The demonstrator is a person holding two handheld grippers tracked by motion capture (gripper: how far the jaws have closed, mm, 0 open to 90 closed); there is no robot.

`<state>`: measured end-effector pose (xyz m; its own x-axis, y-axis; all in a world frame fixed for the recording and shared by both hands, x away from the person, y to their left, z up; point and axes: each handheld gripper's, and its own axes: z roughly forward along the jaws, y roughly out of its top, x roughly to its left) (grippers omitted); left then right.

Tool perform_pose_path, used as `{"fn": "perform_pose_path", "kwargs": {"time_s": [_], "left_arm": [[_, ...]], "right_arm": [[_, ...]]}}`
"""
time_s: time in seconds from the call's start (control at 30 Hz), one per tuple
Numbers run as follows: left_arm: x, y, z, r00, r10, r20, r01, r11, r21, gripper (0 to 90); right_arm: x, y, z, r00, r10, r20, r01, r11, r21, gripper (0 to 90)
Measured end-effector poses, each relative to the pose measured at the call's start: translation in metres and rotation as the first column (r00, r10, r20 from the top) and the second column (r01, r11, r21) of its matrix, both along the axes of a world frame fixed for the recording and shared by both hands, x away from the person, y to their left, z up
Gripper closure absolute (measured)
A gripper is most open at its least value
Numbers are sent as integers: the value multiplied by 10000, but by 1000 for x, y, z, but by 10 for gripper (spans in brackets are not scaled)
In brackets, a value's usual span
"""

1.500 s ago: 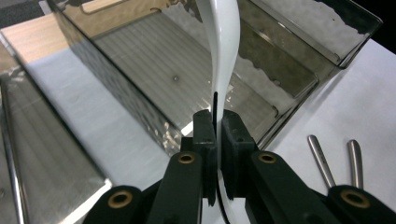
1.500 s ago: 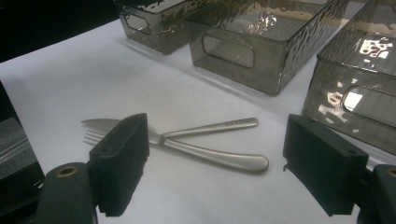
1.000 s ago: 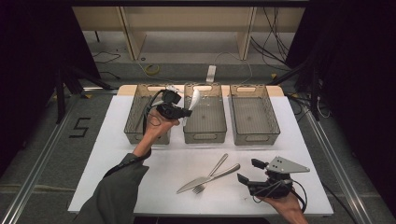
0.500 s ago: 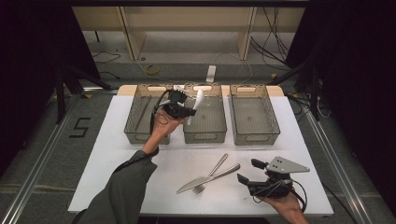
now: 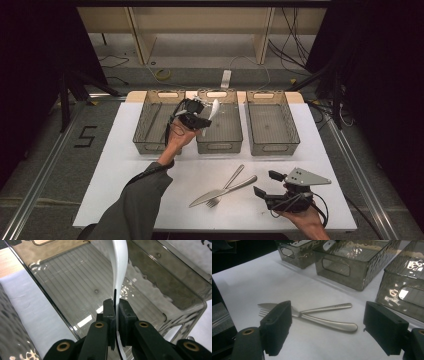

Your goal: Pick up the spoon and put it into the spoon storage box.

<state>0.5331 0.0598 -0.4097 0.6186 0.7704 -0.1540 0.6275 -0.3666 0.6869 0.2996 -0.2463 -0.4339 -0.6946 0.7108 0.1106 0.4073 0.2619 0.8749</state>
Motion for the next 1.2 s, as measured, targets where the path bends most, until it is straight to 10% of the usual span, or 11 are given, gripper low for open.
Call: {"fn": "perform_pose_path", "kwargs": {"time_s": [0.47,1.2], "left_arm": [[-7,8,19,9995,254,191,-238,9964,-812,516],[-95,73,25,9885,236,1496,35,9840,-1782,209]], "right_arm": [[0,1,0,10000,17,-59,-16,10000,3,238],[28,13,-4,9988,-309,-384,287,9979,-574,255]]}}
